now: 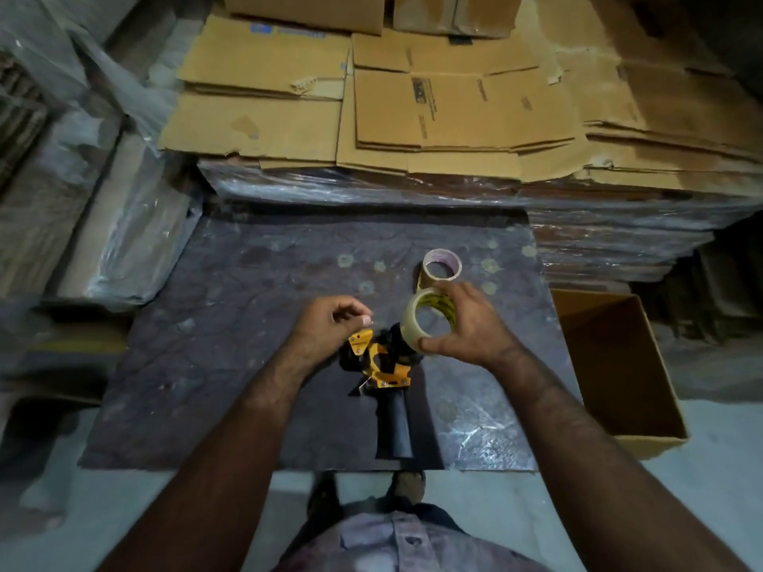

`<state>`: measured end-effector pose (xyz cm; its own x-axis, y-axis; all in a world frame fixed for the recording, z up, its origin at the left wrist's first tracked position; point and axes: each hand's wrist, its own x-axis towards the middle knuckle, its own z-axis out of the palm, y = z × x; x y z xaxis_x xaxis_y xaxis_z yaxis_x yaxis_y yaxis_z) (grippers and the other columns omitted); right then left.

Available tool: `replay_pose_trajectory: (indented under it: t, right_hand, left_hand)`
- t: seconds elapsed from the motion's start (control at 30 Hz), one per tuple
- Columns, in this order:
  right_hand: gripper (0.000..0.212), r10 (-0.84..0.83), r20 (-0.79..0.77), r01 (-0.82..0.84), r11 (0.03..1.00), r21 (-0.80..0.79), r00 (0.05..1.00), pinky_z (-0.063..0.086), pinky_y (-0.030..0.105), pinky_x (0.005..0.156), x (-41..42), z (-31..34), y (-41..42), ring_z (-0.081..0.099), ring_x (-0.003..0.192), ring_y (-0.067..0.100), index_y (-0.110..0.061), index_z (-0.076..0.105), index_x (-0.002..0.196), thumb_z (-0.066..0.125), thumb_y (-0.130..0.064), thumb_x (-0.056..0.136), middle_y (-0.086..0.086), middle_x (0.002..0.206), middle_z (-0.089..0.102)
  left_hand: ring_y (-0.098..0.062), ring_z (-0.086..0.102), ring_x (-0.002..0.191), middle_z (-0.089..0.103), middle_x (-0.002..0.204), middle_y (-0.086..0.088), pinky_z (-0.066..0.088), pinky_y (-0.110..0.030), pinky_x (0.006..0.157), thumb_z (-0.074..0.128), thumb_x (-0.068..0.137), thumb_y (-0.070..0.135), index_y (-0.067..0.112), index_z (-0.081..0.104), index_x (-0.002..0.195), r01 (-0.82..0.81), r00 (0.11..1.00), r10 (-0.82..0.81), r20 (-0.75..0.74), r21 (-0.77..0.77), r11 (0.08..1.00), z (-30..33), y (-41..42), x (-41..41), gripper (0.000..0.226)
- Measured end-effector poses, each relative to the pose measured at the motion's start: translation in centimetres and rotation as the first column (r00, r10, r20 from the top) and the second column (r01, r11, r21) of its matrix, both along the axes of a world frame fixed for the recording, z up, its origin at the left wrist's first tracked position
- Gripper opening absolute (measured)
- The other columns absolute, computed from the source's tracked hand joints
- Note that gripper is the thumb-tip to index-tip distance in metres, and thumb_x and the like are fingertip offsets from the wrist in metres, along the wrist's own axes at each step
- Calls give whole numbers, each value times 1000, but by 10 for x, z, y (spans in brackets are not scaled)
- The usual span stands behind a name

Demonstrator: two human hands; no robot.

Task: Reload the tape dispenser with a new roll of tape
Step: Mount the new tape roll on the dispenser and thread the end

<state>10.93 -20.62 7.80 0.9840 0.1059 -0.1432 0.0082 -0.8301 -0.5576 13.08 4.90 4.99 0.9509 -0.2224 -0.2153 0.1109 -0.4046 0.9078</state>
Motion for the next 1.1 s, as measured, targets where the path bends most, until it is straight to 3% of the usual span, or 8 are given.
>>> replay_pose_trajectory:
  t: [0.13,0.3,0.37,0.5,0.57,0.83,0.97,1.1]
  right_hand:
    - [96,129,-37,-130,991,-15,991,42,32,102,14,-35,-5,50,126,29,-16,47,141,86,-43,58,11,138,51]
    - [97,311,-62,-313,949,-27,948,45,35,104,31,-68,3,49,124,30,-20,49,141,83,-44,53,13,132,49]
    - [97,368,-77,-371,928,-35,927,44,31,99,37,-72,6,51,119,28,-20,48,142,86,-40,55,14,129,51]
    - [101,397,-90,-404,913,-67,913,49,40,98,48,-77,6,52,120,31,-17,46,144,87,-39,54,14,130,52]
    - [104,390,-112,-398,915,-62,914,48,38,100,55,-78,3,53,123,32,-14,44,145,89,-38,55,14,134,53]
    - [108,407,-151,-419,906,-56,901,46,32,100,67,-80,0,53,124,28,-11,41,147,90,-41,55,13,135,54]
    - [113,446,-174,-466,879,-97,878,48,37,101,65,-81,1,53,125,30,-12,39,149,91,-42,54,12,138,52]
    - [116,450,-178,-471,877,-98,875,50,41,101,63,-86,2,54,125,31,-14,38,148,93,-45,51,12,139,53]
  left_hand:
    - [-14,66,106,69,114,3,56,-30,84,84,80,25,25,66,120,8,991,-2,-132,44,999,-26,-8,-19,44]
    - [-17,46,134,56,142,6,36,-44,109,84,70,51,28,49,144,71,993,-106,46,481,874,-40,-31,-17,85]
    - [-21,48,130,63,133,8,36,-50,106,75,66,60,32,55,136,82,992,-122,34,563,822,-45,-41,-14,79]
    - [-17,51,111,69,91,13,29,-42,90,76,76,47,31,67,97,-38,996,-25,86,651,758,-51,-58,-13,27]
    - [-17,52,107,67,80,13,28,-42,91,73,82,44,28,68,85,-85,996,41,82,649,756,-54,-63,-14,17]
    - [-17,53,106,66,79,10,31,-42,96,66,90,36,23,66,81,-120,993,85,85,679,724,-63,-69,-20,16]
    - [-17,53,103,63,78,11,28,-40,92,68,89,34,28,67,87,-71,996,18,84,692,719,-66,-63,-21,7]
    - [-22,55,99,68,89,9,26,-40,85,72,84,31,27,69,87,-65,970,-125,210,714,697,-75,-55,-26,6]
